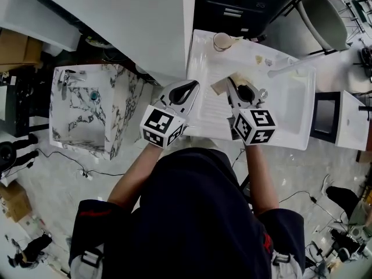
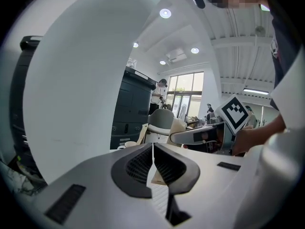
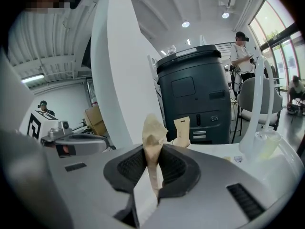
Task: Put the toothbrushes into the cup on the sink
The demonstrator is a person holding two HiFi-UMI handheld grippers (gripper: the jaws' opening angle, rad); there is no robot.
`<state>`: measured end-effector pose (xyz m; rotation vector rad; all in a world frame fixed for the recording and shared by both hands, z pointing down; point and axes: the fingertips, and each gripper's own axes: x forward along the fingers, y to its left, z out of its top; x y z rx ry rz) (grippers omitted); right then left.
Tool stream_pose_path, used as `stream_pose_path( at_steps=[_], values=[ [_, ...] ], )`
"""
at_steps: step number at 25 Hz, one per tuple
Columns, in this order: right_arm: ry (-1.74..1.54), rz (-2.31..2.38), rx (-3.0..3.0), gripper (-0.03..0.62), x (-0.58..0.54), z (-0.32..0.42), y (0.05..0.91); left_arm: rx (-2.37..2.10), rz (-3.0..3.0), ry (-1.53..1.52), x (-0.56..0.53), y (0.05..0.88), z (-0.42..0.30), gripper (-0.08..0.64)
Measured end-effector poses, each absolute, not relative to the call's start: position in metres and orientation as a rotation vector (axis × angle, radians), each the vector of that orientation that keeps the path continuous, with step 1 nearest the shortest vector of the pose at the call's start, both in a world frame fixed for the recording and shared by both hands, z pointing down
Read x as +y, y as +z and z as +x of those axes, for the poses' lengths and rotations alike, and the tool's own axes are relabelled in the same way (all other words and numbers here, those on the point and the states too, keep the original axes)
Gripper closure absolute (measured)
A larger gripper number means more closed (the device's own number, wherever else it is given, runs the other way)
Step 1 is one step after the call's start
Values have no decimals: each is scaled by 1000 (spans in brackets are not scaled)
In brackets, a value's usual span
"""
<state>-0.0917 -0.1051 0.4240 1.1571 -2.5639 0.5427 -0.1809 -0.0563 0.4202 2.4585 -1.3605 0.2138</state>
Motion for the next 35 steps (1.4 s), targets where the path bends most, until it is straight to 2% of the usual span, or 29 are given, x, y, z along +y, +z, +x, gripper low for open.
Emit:
stream_pose_path(
  at_steps=[23,35],
  values=[
    [523,1279,-2531,509,-53,-66,412,-1245,2514,199,-16,425,-158,537],
    [566,1363,-2493,509,-61,-2,420,-1175,2539,255,-30,431,-100,537]
  ],
)
